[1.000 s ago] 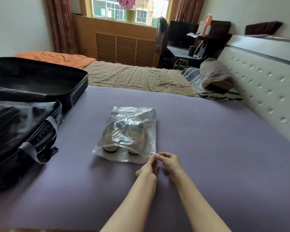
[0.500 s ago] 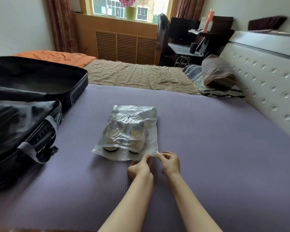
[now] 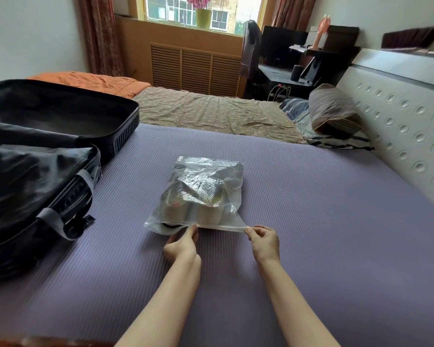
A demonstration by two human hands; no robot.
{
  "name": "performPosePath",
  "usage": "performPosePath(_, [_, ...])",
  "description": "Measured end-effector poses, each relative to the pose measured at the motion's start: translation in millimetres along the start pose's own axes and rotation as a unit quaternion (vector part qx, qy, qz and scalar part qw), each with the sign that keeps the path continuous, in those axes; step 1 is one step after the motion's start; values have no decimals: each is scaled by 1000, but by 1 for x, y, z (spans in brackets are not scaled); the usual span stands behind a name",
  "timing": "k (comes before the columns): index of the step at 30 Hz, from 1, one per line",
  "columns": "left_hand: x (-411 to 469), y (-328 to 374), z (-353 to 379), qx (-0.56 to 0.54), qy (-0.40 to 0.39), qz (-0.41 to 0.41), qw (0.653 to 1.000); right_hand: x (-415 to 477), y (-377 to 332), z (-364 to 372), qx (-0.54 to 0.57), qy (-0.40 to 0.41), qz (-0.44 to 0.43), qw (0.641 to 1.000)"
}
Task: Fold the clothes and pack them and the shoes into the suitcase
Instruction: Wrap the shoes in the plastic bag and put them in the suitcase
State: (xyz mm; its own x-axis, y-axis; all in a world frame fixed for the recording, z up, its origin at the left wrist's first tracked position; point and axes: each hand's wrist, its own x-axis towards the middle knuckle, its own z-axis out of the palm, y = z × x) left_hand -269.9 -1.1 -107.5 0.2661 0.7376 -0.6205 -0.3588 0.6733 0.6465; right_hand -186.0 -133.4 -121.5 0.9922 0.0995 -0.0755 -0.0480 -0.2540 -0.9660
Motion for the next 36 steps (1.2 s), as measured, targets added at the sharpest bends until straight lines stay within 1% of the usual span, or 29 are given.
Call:
performPosePath(5, [12, 10, -11, 19, 0, 15, 1000, -4, 12, 5, -19, 10, 12, 1000])
performPosePath(10, [20, 17, -14, 38, -21, 23, 999, -5, 3, 6, -23, 27, 22, 999])
performPosePath(12, [20, 18, -15, 46, -30, 25, 998, -10, -4, 5, 0, 32, 42, 999])
performPosePath(16, [17, 17, -22, 56, -65, -2, 996, -41, -16, 7, 111, 45, 155, 981])
performPosePath(17, [18, 17, -24, 60, -76, -9, 995, -52, -20, 12, 133, 32, 174, 975])
performPosePath(20, [16, 17, -23, 60, -94, -22, 994, -76, -37, 38, 201, -62, 237, 949])
performPosePath(22, [14, 16, -22, 63, -99, -20, 993, -81, -46, 58, 215, -86, 255, 939])
performPosePath(26, [12, 19, -23, 67, -109, -19, 992, -74, -55, 88, 262, -38, 267, 927])
performPosePath(31, [20, 28, -23, 77, -89, -11, 993, -75, -58, 105, 333, 18, 256, 907])
performPosePath(34, [22, 32, -23, 62, -79, -23, 995, -76, -56, 111, 345, 39, 258, 902])
performPosePath(36, [21, 35, -23, 56, -78, -16, 995, -75, -54, 112, 340, 46, 254, 904])
